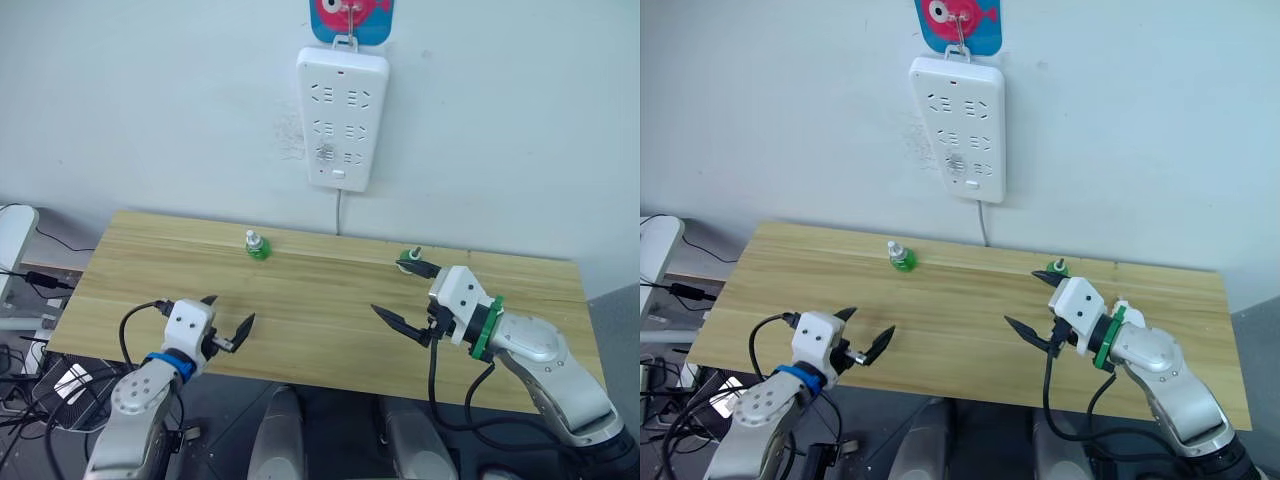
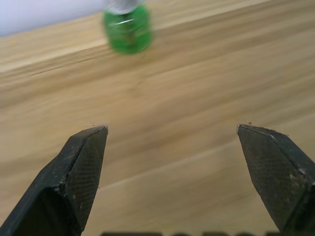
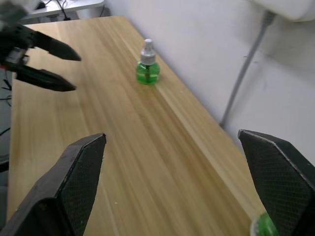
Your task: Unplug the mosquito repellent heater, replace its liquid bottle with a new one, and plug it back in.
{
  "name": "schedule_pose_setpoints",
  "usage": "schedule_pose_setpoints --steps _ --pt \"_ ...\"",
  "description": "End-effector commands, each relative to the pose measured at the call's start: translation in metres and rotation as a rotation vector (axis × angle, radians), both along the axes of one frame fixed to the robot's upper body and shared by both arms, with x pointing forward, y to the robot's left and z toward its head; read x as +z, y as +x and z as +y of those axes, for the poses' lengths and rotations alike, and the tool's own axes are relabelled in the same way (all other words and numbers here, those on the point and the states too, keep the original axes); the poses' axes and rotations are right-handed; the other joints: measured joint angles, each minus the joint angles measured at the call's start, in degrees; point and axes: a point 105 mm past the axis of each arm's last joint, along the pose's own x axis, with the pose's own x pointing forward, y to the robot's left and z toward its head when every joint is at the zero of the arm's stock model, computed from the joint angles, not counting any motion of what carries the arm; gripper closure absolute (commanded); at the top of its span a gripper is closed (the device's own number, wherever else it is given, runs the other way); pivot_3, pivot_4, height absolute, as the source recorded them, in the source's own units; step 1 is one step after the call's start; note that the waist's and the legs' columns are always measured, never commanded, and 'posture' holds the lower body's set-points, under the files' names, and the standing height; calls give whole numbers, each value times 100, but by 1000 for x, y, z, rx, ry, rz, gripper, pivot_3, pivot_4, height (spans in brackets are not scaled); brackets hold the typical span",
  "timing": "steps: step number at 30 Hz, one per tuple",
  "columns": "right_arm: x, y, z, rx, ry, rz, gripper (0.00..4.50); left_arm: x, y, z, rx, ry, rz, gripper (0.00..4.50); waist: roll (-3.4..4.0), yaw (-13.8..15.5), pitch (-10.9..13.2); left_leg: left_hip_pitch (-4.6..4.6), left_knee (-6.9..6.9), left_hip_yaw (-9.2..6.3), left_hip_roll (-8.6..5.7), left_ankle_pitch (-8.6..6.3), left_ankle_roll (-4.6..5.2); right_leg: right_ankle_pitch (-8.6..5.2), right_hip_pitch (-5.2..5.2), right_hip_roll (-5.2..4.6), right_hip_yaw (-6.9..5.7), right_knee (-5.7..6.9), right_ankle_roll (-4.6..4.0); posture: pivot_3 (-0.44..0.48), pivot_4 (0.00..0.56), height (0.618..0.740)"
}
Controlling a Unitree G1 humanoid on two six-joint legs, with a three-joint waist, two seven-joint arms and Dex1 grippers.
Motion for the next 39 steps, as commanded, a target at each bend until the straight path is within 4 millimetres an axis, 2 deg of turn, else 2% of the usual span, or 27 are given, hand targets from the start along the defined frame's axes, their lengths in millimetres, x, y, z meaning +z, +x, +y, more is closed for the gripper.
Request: schedule_pose_setpoints --steps 1,6,12,19,23,26,32,35,39 --pt "9 -7 14 23 2 -22 17 6 24 2 37 27 -53 0 -1 -23 3 1 0 0 0 3 -1 0 -1 1 0 5 0 -64 372 697" --pt "11 -12 23 -10 -5 15 17 13 58 -9 11 9 -107 0 3 -70 73 6 0 3 1 8 -4 1 -4 5 5 20 -1 -100 427 697" --pt "7 -23 27 -18 -20 85 17 11 84 -17 18 -41 -120 0 -7 -165 252 8 0 2 5 8 -3 1 -4 11 7 26 -2 -132 460 697" --pt "6 -28 25 -33 -26 136 17 10 99 -20 44 -62 -136 0 -8 -194 309 8 0 3 4 9 -3 1 -4 11 8 26 -2 -142 474 697" --pt "3 -31 26 -29 -27 159 17 8 99 -23 31 -56 -141 0 -12 -198 335 11 0 4 4 13 -5 1 -4 11 9 29 -1 -142 480 697" --pt "3 -31 26 -32 -21 166 0 4 95 -23 23 -60 -142 573 -13 -200 346 15 0 6 5 14 -5 1 -2 11 11 30 -1 -136 474 697" --pt "5 -25 23 -59 3 161 0 4 90 -23 -2 -48 -151 2237 -15 -199 351 16 -2 7 5 15 -7 0 -2 11 11 29 -1 -115 447 697" --pt "13 -22 18 -71 30 122 0 17 85 -39 -117 -10 -191 2241 -15 -197 351 16 -2 7 6 16 -10 0 -2 10 11 29 -1 -102 420 697" --pt "27 -20 11 -88 88 81 0 39 67 -83 -381 23 -237 2241 -22 -151 347 11 -9 4 6 31 -38 0 -2 7 8 21 -1 -91 372 697"
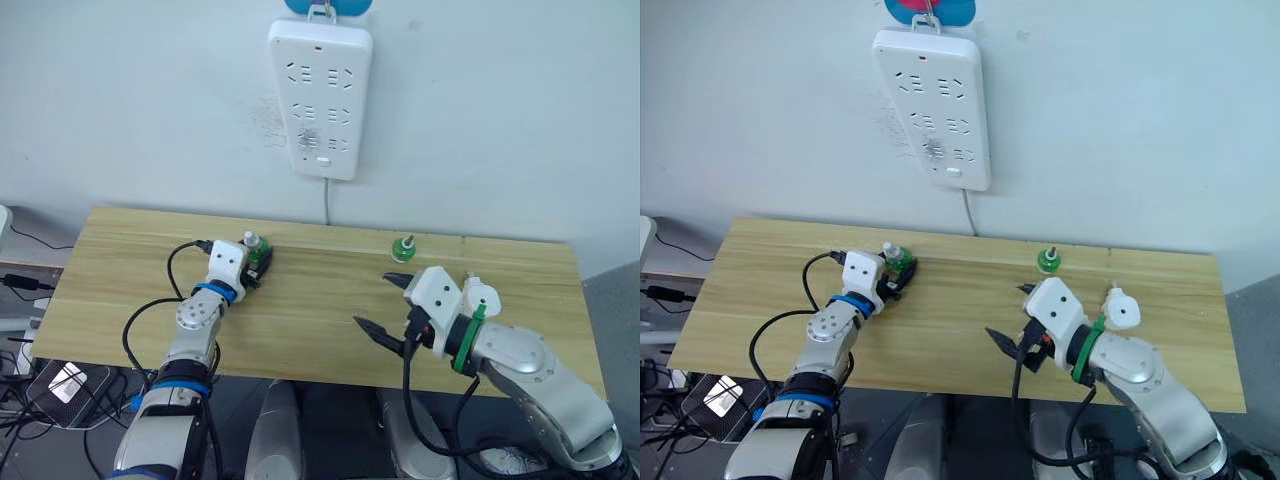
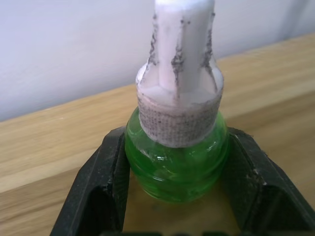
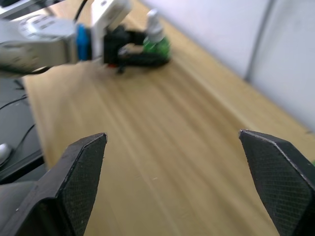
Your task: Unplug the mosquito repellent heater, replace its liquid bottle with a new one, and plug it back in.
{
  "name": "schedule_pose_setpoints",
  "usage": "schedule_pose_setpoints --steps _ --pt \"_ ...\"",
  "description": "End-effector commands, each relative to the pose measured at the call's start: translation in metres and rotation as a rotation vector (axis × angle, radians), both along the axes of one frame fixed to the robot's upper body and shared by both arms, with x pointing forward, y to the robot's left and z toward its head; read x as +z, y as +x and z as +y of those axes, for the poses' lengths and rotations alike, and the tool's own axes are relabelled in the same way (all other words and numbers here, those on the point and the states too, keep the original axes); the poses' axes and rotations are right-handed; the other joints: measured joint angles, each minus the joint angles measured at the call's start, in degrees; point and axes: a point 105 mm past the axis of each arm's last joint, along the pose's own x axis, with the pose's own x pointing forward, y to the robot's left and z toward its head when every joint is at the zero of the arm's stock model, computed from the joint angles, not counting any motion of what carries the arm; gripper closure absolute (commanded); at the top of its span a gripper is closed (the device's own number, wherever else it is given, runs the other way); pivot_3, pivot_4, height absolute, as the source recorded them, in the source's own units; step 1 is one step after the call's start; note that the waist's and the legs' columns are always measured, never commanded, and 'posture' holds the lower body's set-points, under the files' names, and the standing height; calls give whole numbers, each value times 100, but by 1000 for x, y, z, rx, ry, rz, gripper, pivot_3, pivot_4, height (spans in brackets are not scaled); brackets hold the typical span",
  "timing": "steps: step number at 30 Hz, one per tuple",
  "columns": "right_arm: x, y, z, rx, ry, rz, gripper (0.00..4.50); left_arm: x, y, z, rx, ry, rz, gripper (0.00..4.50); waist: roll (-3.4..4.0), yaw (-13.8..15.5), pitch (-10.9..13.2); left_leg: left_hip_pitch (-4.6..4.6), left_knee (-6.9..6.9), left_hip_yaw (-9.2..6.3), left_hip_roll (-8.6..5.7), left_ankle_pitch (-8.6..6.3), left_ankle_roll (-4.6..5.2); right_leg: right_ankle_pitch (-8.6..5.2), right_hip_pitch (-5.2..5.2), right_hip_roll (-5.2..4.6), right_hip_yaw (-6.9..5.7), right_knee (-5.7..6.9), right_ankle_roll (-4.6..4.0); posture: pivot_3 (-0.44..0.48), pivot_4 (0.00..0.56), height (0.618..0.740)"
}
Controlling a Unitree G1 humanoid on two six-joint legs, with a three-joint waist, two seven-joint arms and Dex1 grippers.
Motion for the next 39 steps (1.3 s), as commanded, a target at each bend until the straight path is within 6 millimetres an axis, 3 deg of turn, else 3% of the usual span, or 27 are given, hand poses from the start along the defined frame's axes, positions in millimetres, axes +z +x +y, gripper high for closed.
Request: schedule_pose_setpoints --steps 1,6,10,20,27,30,37,39 --pt "19 -6 1 25 56 -83 0 27 -16 -40 -239 39 -62 2241 -7 25 -4 -1 0 -4 0 1 -2 0 -1 0 -4 0 0 -92 358 697" --pt "31 -11 8 73 102 -64 0 56 -44 -87 -549 50 -44 2241 -24 8 -46 -7 0 -9 0 6 -11 0 -2 -1 -8 -2 -1 -101 312 697" --pt "31 -4 18 68 122 -34 0 66 -62 -106 -734 81 44 2241 -23 -31 -114 -9 -1 -12 0 7 -12 1 -6 -1 -12 -2 -2 -110 285 697" --pt "32 11 39 55 136 -54 0 90 -63 -118 -865 131 112 2241 -29 -79 -281 -24 -3 -20 -1 7 -11 1 -15 -2 -26 -13 -3 -125 242 697" --pt "32 18 49 18 172 -67 0 91 -67 -119 -892 162 116 2241 -30 -117 -315 -26 -3 -26 0 7 -12 2 -15 -2 -33 -13 -3 -122 238 697" --pt "31 21 49 5 165 -73 596 90 -68 -119 -898 166 119 2241 -30 -120 -334 -26 -3 -26 0 7 -12 2 -15 -3 -33 -13 -3 -114 238 697" --pt "29 17 52 40 152 -93 2995 90 -68 -115 -894 179 129 2241 -28 -129 -356 -26 -3 -27 0 7 -11 2 -15 -3 -34 -11 -4 -106 239 697" --pt "28 14 54 72 147 -94 3430 90 -69 -115 -900 181 135 2241 -27 -129 -363 -26 -2 -27 -1 7 -11 2 -15 -3 -35 -10 -4 -101 239 697"
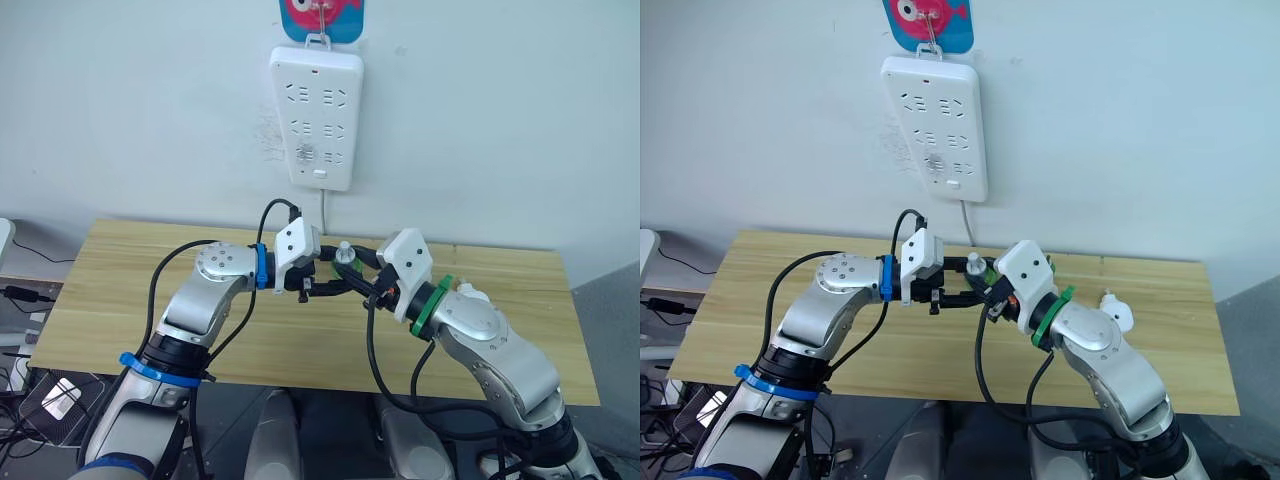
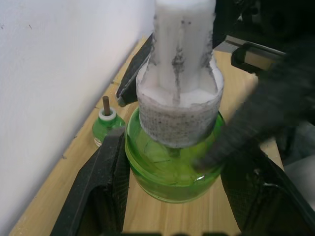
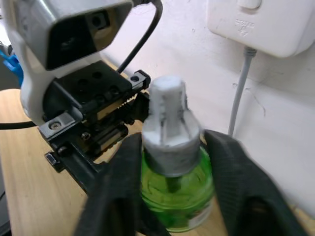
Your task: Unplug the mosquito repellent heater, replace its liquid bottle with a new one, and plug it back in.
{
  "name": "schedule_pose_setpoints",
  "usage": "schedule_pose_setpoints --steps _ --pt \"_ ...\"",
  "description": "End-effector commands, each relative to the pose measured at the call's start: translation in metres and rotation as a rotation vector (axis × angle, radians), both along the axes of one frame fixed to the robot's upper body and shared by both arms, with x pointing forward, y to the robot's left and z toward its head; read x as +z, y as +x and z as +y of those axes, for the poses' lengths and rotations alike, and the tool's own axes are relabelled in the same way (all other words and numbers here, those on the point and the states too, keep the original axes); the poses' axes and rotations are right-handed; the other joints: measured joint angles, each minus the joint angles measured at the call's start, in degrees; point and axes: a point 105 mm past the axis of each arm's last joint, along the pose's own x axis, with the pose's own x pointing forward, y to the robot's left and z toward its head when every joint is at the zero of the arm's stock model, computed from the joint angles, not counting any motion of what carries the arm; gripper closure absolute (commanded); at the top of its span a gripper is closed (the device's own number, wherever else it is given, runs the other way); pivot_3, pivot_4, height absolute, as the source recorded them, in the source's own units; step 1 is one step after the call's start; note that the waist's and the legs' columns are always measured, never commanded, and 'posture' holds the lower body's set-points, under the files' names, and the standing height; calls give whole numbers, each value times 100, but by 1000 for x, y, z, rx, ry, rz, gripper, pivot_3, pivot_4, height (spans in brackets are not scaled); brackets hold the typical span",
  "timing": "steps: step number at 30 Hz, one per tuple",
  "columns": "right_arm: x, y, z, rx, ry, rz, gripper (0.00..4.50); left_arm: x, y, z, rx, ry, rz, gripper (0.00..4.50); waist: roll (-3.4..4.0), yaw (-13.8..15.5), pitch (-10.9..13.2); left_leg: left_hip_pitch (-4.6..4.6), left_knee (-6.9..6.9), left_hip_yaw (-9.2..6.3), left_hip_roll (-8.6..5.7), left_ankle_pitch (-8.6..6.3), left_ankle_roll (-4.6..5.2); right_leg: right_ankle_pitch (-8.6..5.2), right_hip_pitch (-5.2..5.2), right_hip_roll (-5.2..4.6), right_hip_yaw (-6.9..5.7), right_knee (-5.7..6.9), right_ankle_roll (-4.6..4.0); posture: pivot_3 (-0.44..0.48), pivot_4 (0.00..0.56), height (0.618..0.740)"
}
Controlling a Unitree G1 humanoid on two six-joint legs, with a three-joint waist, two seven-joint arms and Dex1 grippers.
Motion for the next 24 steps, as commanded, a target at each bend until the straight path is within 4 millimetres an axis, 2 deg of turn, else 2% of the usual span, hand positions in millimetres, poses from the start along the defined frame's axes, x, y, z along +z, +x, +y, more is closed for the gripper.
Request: schedule_pose_setpoints --steps 1,5,9,12,17,20,24 --pt "4 -12 7 80 6 -35 3428 8 -8 -4 -48 -6 -26 2241 1 0 -6 0 0 0 0 0 0 0 0 0 0 0 0 -101 239 697" --pt "0 -19 8 194 -29 -33 3428 8 -16 -3 -96 6 -15 2242 2 -1 -9 0 0 0 0 0 0 0 0 0 0 2 0 -96 239 697" --pt "-4 -20 4 438 -149 -75 3428 9 -36 -1 -237 44 -14 2242 2 -19 -9 1 5 3 -1 0 1 1 1 0 0 3 -2 -82 250 697" --pt "-9 -24 -5 617 -239 5 3428 7 -42 3 -292 76 -13 2242 3 -17 -9 2 7 1 -1 3 6 3 1 2 -2 10 -5 -62 253 697" --pt "-3 -36 -10 685 -240 50 3428 8 -40 5 -284 76 -25 2242 3 27 -9 1 6 -7 0 4 9 3 3 0 -10 7 -5 -61 258 697" --pt "8 -31 -15 599 -199 -10 2339 9 -40 3 -259 54 -22 2242 3 31 -9 -1 6 -7 -1 4 9 3 3 -2 -10 7 -5 -69 259 697" --pt "20 -28 -33 394 -190 -106 1100 8 -37 1 -194 19 -34 2242 3 34 -10 -1 9 -8 -1 5 10 3 2 -3 -9 11 -5 -87 264 697"
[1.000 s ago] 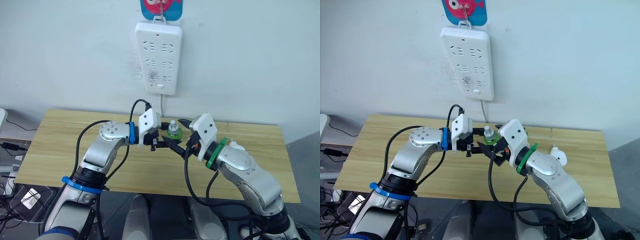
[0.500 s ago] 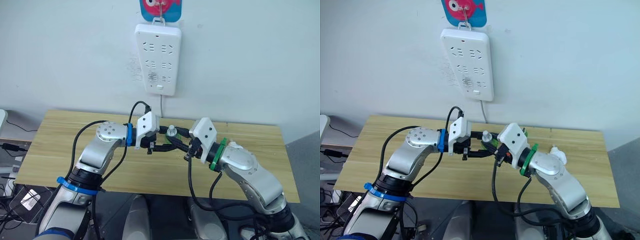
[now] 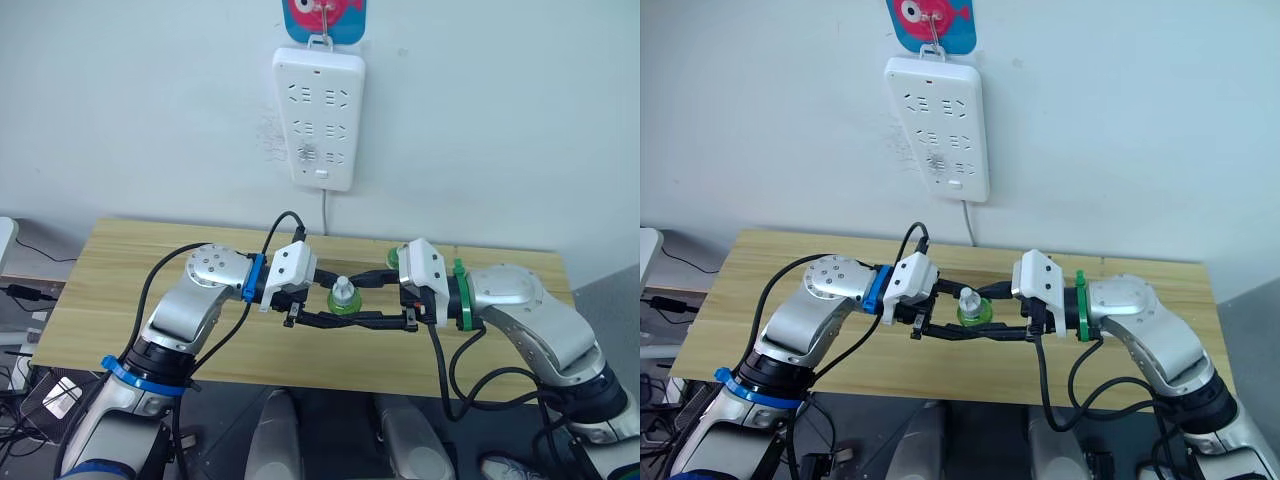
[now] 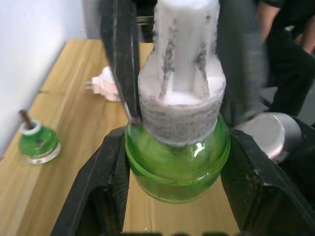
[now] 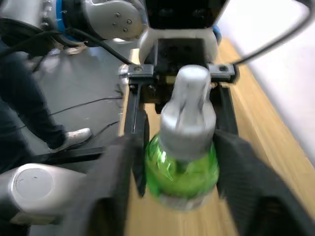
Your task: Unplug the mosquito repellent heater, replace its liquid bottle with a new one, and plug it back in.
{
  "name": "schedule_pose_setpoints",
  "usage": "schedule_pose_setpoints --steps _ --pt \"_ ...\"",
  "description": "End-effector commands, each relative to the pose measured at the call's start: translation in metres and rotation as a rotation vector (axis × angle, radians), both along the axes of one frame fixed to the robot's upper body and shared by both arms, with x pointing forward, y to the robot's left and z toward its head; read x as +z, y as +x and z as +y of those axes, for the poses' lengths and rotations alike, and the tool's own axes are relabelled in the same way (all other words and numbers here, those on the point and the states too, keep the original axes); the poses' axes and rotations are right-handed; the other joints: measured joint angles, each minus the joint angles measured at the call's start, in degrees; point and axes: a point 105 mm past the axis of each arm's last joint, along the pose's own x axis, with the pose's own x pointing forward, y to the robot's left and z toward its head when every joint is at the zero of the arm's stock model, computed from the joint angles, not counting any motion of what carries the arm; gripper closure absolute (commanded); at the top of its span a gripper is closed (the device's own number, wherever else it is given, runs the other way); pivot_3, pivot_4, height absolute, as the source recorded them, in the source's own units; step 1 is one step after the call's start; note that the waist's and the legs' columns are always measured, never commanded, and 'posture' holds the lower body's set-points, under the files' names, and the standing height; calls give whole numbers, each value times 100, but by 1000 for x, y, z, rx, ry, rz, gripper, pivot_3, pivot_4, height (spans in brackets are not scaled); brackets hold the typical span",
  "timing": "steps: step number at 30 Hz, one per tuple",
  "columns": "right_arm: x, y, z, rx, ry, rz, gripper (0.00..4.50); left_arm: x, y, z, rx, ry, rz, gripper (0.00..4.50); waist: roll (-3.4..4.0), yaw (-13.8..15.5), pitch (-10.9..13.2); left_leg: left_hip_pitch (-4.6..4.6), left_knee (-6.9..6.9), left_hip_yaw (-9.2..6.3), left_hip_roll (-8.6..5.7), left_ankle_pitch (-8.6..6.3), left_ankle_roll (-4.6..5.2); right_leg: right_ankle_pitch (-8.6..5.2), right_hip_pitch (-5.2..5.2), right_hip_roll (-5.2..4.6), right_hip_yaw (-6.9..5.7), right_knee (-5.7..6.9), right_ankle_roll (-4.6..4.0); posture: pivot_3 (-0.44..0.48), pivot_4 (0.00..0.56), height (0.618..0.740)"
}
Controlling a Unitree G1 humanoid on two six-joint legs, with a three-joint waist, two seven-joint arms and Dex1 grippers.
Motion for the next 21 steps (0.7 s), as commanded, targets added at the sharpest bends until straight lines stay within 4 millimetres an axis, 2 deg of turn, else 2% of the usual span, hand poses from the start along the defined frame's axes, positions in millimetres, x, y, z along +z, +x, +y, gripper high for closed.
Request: schedule_pose_setpoints --steps 1,4,8,12,17,21 --pt "21 -5 -11 -135 52 -124 1080 8 -1 -5 31 -56 -54 2242 0 14 0 0 0 0 -1 0 0 0 0 -1 0 0 0 -87 264 697" --pt "24 -8 -13 -270 96 -146 1080 6 8 -8 86 -67 -101 2242 0 21 0 0 3 0 -1 1 0 0 1 0 1 5 0 -95 266 697" --pt "16 -7 -4 -445 154 -122 1080 5 14 -15 137 -99 -135 2242 3 10 -3 6 3 -1 0 6 -1 0 0 2 4 19 0 -95 266 697" --pt "11 -7 5 -501 171 -124 1080 5 17 -19 166 -119 -138 2242 2 -26 -3 7 3 0 -2 14 -11 2 -1 2 6 22 -3 -120 269 697" --pt "9 2 8 -556 186 -153 1080 7 20 -22 194 -135 -143 2242 2 -48 -3 7 3 -2 -2 17 -12 2 -1 3 4 24 -3 -117 268 697" --pt "8 1 11 -538 201 -163 1971 6 18 -21 198 -135 -143 2242 2 -51 -3 6 1 -2 -2 17 -12 2 -1 3 2 24 -4 -104 267 697"
